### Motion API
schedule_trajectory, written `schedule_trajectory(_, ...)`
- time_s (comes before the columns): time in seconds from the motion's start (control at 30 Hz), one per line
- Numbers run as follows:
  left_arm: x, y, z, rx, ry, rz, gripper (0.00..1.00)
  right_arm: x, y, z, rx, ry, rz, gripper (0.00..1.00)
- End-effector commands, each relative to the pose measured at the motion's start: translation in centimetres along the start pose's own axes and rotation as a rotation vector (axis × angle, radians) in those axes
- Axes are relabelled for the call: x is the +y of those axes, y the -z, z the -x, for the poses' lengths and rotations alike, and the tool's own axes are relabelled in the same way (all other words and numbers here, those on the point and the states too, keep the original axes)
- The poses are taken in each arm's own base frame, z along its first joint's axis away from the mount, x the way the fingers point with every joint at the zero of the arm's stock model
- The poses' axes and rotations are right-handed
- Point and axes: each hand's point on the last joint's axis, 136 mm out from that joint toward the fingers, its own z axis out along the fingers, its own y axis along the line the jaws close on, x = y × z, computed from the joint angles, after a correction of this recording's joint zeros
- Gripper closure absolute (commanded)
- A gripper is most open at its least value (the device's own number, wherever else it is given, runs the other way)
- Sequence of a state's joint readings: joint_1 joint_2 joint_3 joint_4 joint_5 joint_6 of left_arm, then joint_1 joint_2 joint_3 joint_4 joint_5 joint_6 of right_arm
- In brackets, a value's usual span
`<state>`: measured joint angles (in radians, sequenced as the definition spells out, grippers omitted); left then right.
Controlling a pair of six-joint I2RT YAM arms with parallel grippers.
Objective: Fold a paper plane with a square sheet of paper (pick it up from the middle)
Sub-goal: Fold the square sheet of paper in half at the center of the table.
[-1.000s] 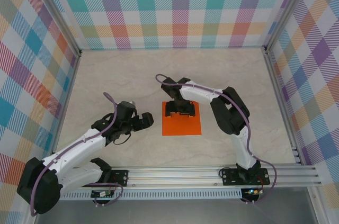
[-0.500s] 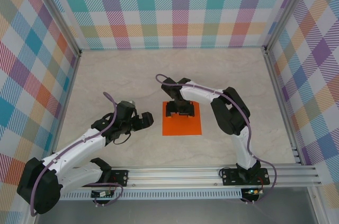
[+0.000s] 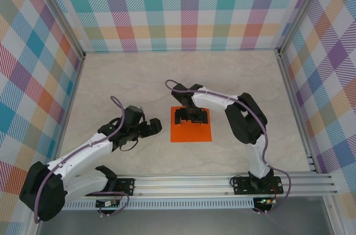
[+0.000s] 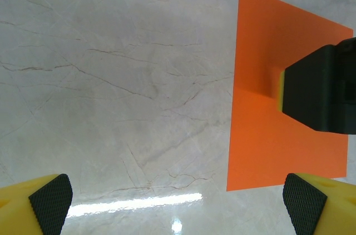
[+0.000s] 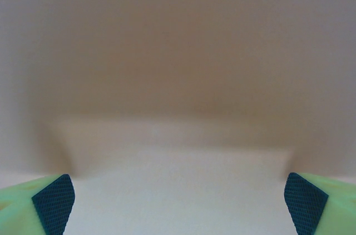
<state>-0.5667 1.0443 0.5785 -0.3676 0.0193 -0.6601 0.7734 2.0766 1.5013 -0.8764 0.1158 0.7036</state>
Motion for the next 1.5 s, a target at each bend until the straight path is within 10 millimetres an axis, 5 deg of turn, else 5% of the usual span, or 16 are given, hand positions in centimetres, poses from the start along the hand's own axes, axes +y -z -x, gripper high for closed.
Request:
schedule_trajectory(0.0,-0.7,0.6,0.8,-0.004,-0.011,-0.017,0.0,-0.6,-2.4,-1.2,0.056,-0.014,-0.042,0.0)
schedule_trajectory(0.3,-0.5,0.5,0.7,-0.002,-0.011,-0.01,0.0,-1.4,-6.4,-4.2,0.149,-0.022,-0.079,0.03)
schedule_trajectory(0.57,-0.7,0.4,0.7,0.008,-0.018,-0.011,0.0,-1.6,-5.9,-3.7,0.132,-0.018,-0.096,0.18)
schedule_trajectory(0.7,-0.5,0.6,0.6,0.006,-0.019,-0.006,0.0,-0.5,-3.9,-2.7,0.097,0.012,-0.051,0.23)
schedule_trajectory(0.83,-0.6,0.7,0.7,0.002,-0.018,-0.008,0.0,1.6,-0.3,-1.1,0.019,0.025,0.083,0.4)
schedule_trajectory(1.07,-0.6,0.9,0.8,-0.003,-0.015,-0.007,0.0,1.9,3.1,-0.3,-0.036,0.007,0.165,0.65)
schedule_trajectory(1.47,-0.6,1.2,0.9,-0.012,-0.004,-0.011,0.0,3.3,9.2,-0.5,-0.085,-0.046,0.517,0.67)
